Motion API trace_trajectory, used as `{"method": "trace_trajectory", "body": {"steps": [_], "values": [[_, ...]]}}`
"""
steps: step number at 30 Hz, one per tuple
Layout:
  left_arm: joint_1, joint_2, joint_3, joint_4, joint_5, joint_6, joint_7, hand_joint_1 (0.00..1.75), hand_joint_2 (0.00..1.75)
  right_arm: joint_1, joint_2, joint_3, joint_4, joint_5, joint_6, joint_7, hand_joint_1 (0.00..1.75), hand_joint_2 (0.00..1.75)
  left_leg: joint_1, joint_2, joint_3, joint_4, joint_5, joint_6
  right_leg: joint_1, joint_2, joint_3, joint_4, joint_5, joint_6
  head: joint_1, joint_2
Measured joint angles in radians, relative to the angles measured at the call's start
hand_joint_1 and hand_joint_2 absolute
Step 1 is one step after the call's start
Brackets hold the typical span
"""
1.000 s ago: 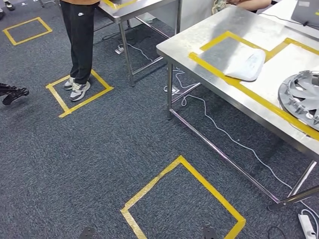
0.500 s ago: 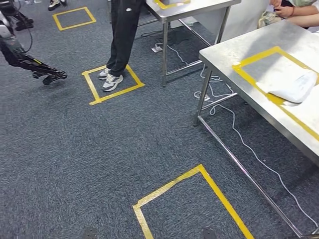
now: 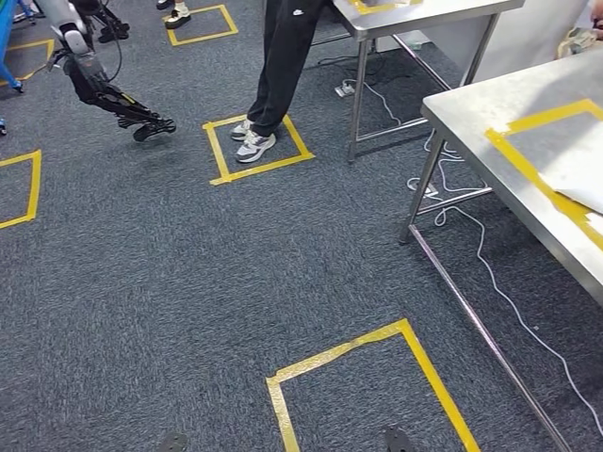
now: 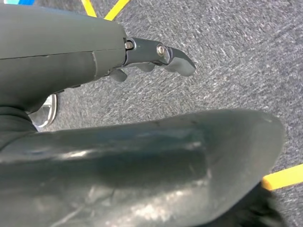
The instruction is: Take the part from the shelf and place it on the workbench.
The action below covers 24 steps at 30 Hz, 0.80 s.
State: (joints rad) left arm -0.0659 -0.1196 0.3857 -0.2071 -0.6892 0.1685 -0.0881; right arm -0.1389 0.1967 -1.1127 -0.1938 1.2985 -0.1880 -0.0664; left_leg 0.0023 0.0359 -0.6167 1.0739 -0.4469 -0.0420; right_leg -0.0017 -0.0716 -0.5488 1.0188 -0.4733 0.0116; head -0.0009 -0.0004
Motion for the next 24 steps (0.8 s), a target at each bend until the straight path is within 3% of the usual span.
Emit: {"method": "trace_trajectory", "body": {"steps": [2,4,6,7,9,10,11,12,13,15,16,18,20,22,24], "values": [[-0.003,-0.002,0.0,0.0,0.0,-0.004,-0.002,0.0,0.0,-0.002,0.0,0.002,0.0,0.004,-0.001,0.0,0.0,0.0,-0.004,0.026,0.039,-0.076,0.016,0.01,0.007,-0.018,0.003,0.001,-0.005,0.01,0.001,0.0],[-0.002,-0.002,0.001,0.0,0.0,-0.006,-0.004,0.0,0.0,-0.005,0.0,0.004,0.0,0.007,-0.002,0.0,0.0,0.0,-0.006,0.009,0.038,-0.084,0.016,0.023,0.007,-0.035,0.008,-0.002,-0.008,0.02,0.004,0.0],[0.002,-0.001,0.001,0.0,-0.003,-0.008,-0.004,0.0,0.0,-0.01,0.0,0.006,0.0,0.009,-0.003,0.0,0.0,0.0,-0.004,-0.011,0.038,-0.087,0.019,0.036,0.003,-0.011,0.003,0.018,-0.027,0.031,0.008,0.0],[0.002,-0.001,0.001,0.0,-0.007,-0.009,-0.003,0.0,0.0,-0.011,0.0,0.008,0.0,0.011,-0.003,0.0,0.0,0.0,-0.002,-0.021,0.039,-0.088,0.021,0.042,0.001,0.014,-0.014,0.058,-0.051,0.035,0.01,0.0],[0.0,-0.002,0.001,0.0,-0.013,-0.011,0.0,0.0,0.0,-0.009,0.0,0.011,0.0,0.012,-0.004,0.001,0.0,0.0,-0.001,-0.043,0.038,-0.088,0.022,0.049,0.0,0.057,-0.076,0.191,-0.115,0.038,0.014,0.0],[-0.001,-0.002,0.001,0.0,-0.017,-0.013,0.004,0.0,0.0,-0.007,0.0,0.011,0.0,0.012,-0.005,0.001,0.0,0.0,-0.001,-0.056,0.038,-0.088,0.022,0.05,0.0,0.065,-0.109,0.254,-0.138,0.038,0.015,0.0],[0.0,-0.001,0.001,0.0,-0.02,-0.014,0.007,0.0,0.0,-0.005,0.0,0.011,0.0,0.01,-0.005,0.0,0.0,0.0,-0.001,-0.069,0.038,-0.088,0.022,0.05,0.0,0.068,-0.129,0.289,-0.143,0.037,0.015,0.0],[0.002,0.0,0.001,0.0,-0.023,-0.015,0.011,0.0,0.0,-0.003,0.0,0.011,0.0,0.008,-0.005,-0.001,0.0,0.0,-0.001,-0.083,0.039,-0.087,0.022,0.05,-0.001,0.069,-0.13,0.282,-0.126,0.036,0.015,0.0],[0.002,0.0,0.001,0.0,-0.026,-0.016,0.012,0.0,0.0,-0.001,0.0,0.011,0.0,0.006,-0.005,-0.002,0.0,0.0,0.0,-0.097,0.04,-0.087,0.022,0.049,-0.002,0.074,-0.112,0.236,-0.092,0.034,0.015,0.0],[0.003,0.001,0.001,0.0,-0.03,-0.016,0.01,0.0,0.0,-0.001,-0.001,0.011,0.0,0.003,-0.006,-0.003,0.0,0.0,0.001,-0.122,0.041,-0.085,0.023,0.044,-0.008,0.108,-0.048,0.096,-0.023,0.034,0.015,0.0],[0.002,0.001,0.001,0.0,-0.032,-0.016,0.009,0.0,0.0,-0.001,-0.001,0.011,0.0,0.002,-0.006,-0.003,0.0,0.0,0.0,-0.13,0.04,-0.083,0.022,0.04,-0.011,0.128,-0.025,0.045,-0.007,0.034,0.016,0.0],[0.0,0.001,0.001,0.0,-0.034,-0.013,0.006,0.0,0.0,0.0,0.0,0.011,0.0,-0.001,-0.006,-0.005,0.0,0.0,0.0,-0.144,0.035,-0.081,0.025,0.03,-0.012,0.145,-0.01,0.013,-0.006,0.031,0.014,0.0],[0.003,0.0,0.001,0.0,-0.037,-0.01,0.006,0.0,0.0,0.002,0.0,0.011,0.0,-0.004,-0.006,-0.009,0.0,0.0,0.004,-0.16,0.031,-0.085,0.03,0.018,-0.007,0.131,-0.008,0.011,-0.001,0.022,0.014,0.0],[0.007,-0.002,0.001,0.0,-0.042,-0.009,0.006,0.0,0.0,0.004,0.0,0.011,0.0,-0.006,-0.006,-0.013,0.0,0.0,0.004,-0.134,0.023,-0.075,0.021,0.009,-0.006,0.113,-0.006,0.006,0.005,0.008,0.012,0.0],[0.005,-0.004,0.001,0.0,-0.046,-0.009,0.006,0.0,0.0,0.006,-0.001,0.011,0.0,-0.009,-0.006,-0.018,0.0,0.0,0.002,-0.078,-0.015,0.006,-0.029,0.004,-0.005,0.089,-0.006,0.002,0.008,-0.004,0.007,0.0]]}}
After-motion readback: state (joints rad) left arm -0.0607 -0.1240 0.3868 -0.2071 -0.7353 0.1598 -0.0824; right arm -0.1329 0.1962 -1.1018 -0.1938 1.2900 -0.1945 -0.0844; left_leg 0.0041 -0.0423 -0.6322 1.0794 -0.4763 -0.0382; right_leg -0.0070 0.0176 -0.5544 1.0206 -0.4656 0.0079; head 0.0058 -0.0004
